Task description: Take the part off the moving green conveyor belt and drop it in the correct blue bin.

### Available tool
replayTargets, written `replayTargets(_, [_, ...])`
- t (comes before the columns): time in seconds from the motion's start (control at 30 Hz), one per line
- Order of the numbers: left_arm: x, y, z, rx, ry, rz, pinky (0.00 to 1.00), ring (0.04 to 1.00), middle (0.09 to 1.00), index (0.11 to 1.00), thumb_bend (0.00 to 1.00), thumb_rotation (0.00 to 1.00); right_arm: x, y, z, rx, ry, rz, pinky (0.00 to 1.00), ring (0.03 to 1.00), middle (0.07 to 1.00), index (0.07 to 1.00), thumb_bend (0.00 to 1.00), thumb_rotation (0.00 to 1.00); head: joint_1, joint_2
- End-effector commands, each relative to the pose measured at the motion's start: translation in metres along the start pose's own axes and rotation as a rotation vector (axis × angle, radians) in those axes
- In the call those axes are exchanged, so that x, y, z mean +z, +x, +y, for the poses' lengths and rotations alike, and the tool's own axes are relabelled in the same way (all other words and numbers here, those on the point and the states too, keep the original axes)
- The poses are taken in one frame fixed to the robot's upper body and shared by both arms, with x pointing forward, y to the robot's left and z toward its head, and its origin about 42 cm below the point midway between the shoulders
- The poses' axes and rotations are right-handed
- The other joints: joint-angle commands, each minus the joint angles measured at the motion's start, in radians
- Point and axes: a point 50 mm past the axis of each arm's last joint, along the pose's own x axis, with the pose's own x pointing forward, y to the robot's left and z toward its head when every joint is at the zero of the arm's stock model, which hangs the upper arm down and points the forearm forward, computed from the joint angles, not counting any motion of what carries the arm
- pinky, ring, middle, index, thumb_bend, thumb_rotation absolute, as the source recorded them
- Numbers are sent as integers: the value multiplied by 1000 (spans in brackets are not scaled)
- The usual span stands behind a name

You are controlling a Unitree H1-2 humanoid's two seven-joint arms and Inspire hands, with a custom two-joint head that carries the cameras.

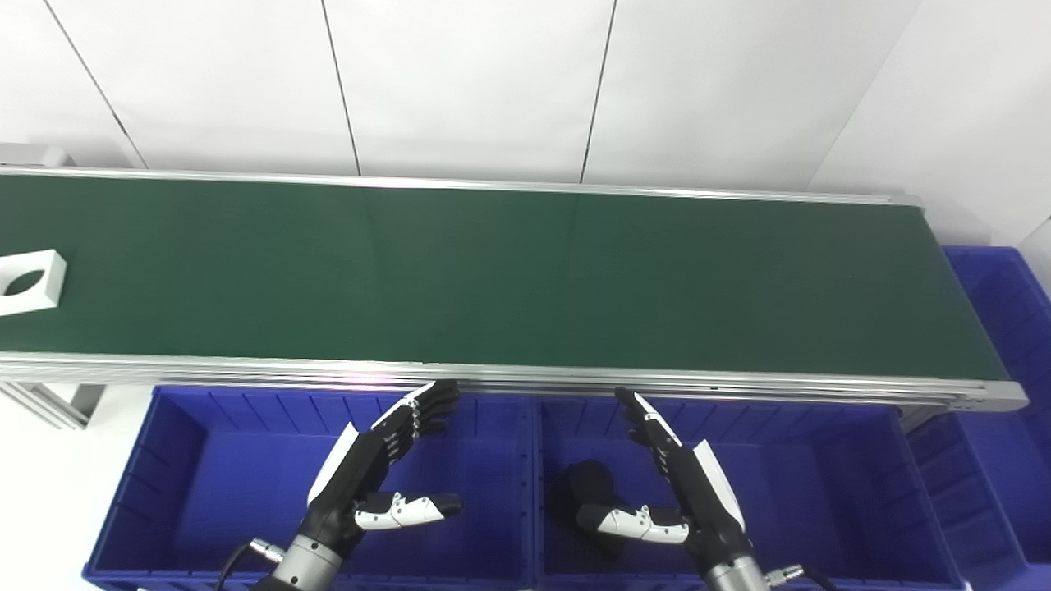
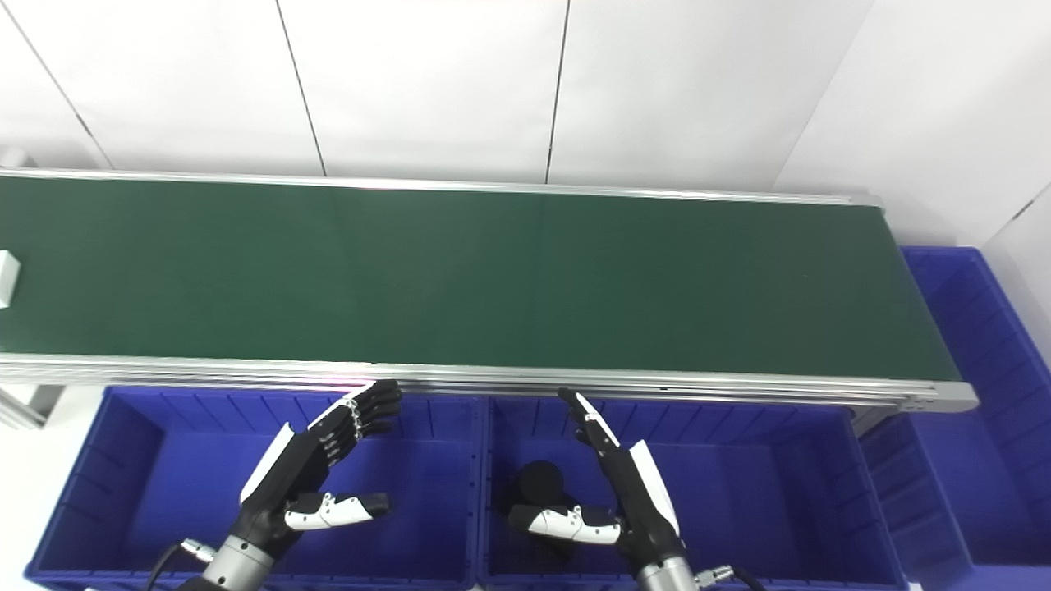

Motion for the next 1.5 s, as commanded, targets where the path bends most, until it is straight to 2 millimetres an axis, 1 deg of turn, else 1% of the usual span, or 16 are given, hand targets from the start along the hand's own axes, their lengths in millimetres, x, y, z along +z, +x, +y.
replayTargets(0.0, [11, 7, 3, 4, 18, -74, 816, 853, 870, 859, 894, 407, 14, 4, -2, -21, -6, -85, 911, 945, 953, 930, 915, 379, 1, 0])
replayTargets(0.1, [12, 6, 3, 8, 33, -73, 815, 849, 867, 858, 892, 412, 13, 4, -2, -23, 3, -86, 919, 950, 957, 931, 913, 356, 1, 1])
replayTargets(0.43, [11, 6, 3, 1, 29, -72, 815, 853, 872, 863, 880, 407, 11, 5, -1, -18, -3, -81, 917, 956, 957, 927, 912, 366, 4, -10])
replayTargets(0.47, [11, 7, 3, 2, 28, -70, 814, 853, 872, 863, 879, 405, 10, 5, -1, -18, 0, -79, 916, 956, 957, 927, 911, 365, 38, -20])
replayTargets(0.5, [10, 7, 2, 2, 28, -68, 813, 853, 871, 862, 881, 407, 9, 5, -1, -19, 2, -78, 917, 959, 959, 927, 914, 363, 38, -20])
replayTargets(0.6, [8, 6, -3, 3, 12, -58, 797, 851, 871, 862, 888, 402, 5, 2, -4, -18, -2, -83, 906, 963, 961, 926, 911, 384, 132, -60])
replayTargets(0.67, [6, 6, -7, 1, 3, -49, 791, 852, 874, 863, 897, 392, 3, 0, -6, -17, 12, -86, 913, 971, 967, 926, 905, 364, 158, -74])
replayTargets(0.7, [5, 7, -8, -3, 6, -43, 790, 852, 874, 863, 900, 392, 3, -2, -7, -17, 9, -81, 917, 972, 968, 926, 904, 359, 196, -95])
replayTargets(0.77, [2, 7, -11, -12, 15, -36, 788, 852, 874, 866, 892, 399, 3, -4, -10, -19, -8, -74, 942, 975, 969, 929, 902, 362, 215, -108])
replayTargets(0.87, [-2, 8, -14, -16, 33, -19, 792, 848, 872, 868, 897, 431, 4, -6, -11, -23, -16, -79, 951, 966, 961, 922, 891, 344, 224, -120])
replayTargets(0.9, [-4, 8, -15, -17, 34, -13, 803, 852, 875, 872, 905, 441, 5, -6, -12, -24, -15, -86, 934, 955, 953, 918, 881, 318, 227, -130])
replayTargets(1.0, [-7, 8, -16, -17, 37, -4, 810, 856, 876, 874, 911, 448, 4, -6, -12, -28, -19, -94, 915, 943, 945, 914, 876, 299, 225, -140])
replayTargets(1.1, [-8, 8, -18, -11, 29, 1, 810, 856, 875, 872, 912, 442, 3, -7, -11, -31, -31, -83, 914, 941, 944, 913, 876, 301, 223, -157])
replayTargets(1.27, [-11, 7, -19, -13, 28, 13, 810, 866, 885, 875, 905, 441, -1, -7, -9, -34, -29, -87, 904, 935, 944, 911, 874, 287, 212, -203])
replayTargets(1.3, [-12, 7, -19, -14, 29, 15, 814, 868, 886, 874, 906, 444, -1, -7, -8, -34, -29, -88, 897, 929, 939, 909, 874, 283, 212, -203])
replayTargets(1.47, [-16, 6, -19, -15, 27, 29, 817, 872, 889, 873, 905, 443, -6, -7, -6, -30, -18, -87, 887, 928, 942, 908, 874, 283, 205, -233])
